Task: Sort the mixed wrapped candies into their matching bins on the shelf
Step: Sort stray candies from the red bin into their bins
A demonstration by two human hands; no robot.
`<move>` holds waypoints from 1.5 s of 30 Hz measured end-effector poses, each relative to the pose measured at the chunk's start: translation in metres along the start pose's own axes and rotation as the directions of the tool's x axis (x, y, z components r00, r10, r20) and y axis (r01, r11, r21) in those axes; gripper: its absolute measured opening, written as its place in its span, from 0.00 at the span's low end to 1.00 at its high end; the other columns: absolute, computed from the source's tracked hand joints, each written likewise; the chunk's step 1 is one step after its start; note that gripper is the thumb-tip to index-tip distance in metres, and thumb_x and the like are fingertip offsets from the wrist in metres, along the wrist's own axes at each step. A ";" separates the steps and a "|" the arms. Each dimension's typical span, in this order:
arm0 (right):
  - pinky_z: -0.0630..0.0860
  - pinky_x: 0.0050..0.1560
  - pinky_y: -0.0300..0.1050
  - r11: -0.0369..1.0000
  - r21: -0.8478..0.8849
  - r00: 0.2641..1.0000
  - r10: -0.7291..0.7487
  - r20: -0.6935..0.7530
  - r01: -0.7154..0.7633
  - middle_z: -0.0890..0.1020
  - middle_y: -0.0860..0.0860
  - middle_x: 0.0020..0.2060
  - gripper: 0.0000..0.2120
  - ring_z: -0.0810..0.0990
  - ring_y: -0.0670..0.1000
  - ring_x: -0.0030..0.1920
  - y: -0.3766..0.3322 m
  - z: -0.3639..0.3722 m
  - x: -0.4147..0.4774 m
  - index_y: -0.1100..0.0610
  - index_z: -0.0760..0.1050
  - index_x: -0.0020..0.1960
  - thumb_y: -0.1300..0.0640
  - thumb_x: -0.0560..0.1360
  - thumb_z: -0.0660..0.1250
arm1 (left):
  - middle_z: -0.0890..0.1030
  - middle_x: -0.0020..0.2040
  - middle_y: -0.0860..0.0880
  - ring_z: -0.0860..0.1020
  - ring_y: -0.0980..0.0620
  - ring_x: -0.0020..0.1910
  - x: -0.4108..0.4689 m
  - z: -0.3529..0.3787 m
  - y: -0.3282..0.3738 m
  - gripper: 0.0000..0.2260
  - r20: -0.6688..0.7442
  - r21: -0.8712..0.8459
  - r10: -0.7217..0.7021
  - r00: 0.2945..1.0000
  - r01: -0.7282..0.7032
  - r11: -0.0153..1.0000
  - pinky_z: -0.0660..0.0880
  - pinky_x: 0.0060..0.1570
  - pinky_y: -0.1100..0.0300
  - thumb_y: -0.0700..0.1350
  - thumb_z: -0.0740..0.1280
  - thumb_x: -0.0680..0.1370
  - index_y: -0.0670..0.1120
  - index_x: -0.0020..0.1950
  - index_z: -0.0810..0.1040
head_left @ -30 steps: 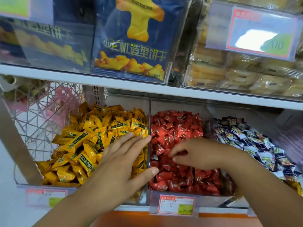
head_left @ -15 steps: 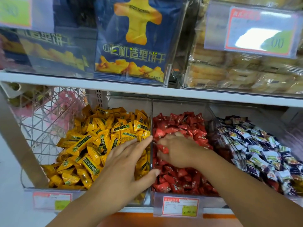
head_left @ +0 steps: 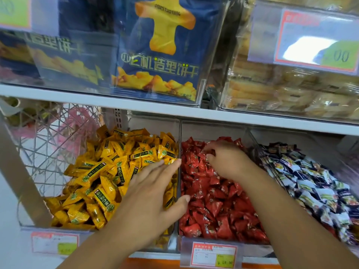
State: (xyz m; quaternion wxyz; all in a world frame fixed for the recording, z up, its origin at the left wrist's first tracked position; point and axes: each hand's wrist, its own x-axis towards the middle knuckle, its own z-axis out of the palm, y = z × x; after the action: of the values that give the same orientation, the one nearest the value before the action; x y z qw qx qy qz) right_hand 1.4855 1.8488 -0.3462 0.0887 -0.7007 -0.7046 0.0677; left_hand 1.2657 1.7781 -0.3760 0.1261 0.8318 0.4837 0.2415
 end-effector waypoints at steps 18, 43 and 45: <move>0.63 0.67 0.38 0.971 0.237 0.974 -0.093 0.206 0.043 0.71 0.44 0.69 0.17 0.68 0.46 0.70 0.012 -0.022 -0.034 0.47 0.72 0.69 0.48 0.81 0.60 | 0.55 0.70 0.68 0.43 0.73 0.66 -0.003 0.005 0.002 0.32 0.011 -0.026 -0.041 0.999 0.041 0.999 0.46 0.68 0.64 0.73 0.42 0.67 0.73 0.72 0.42; 0.64 0.36 0.35 0.934 0.292 0.969 -0.156 -0.194 0.208 0.75 0.41 0.39 0.06 0.72 0.42 0.39 -0.023 -0.020 -0.024 0.45 0.77 0.54 0.51 0.78 0.66 | 0.52 0.75 0.65 0.42 0.73 0.65 -0.004 0.001 0.001 0.33 0.074 -0.034 -0.050 0.996 0.052 0.998 0.46 0.71 0.62 0.75 0.40 0.66 0.73 0.70 0.35; 0.66 0.40 0.29 0.858 0.463 0.974 -0.191 -0.118 0.224 0.74 0.39 0.42 0.18 0.73 0.38 0.39 -0.037 -0.013 -0.021 0.45 0.71 0.69 0.54 0.80 0.63 | 0.54 0.76 0.62 0.44 0.70 0.68 -0.004 0.003 0.001 0.33 0.059 -0.043 -0.052 0.997 0.055 0.998 0.46 0.71 0.63 0.75 0.41 0.67 0.73 0.71 0.37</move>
State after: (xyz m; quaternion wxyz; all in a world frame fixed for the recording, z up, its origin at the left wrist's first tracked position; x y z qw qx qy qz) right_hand 1.4518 1.8275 -0.3260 0.2877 -0.5796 -0.7347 0.2038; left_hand 1.2658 1.7741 -0.3791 0.1652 0.8222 0.4963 0.2245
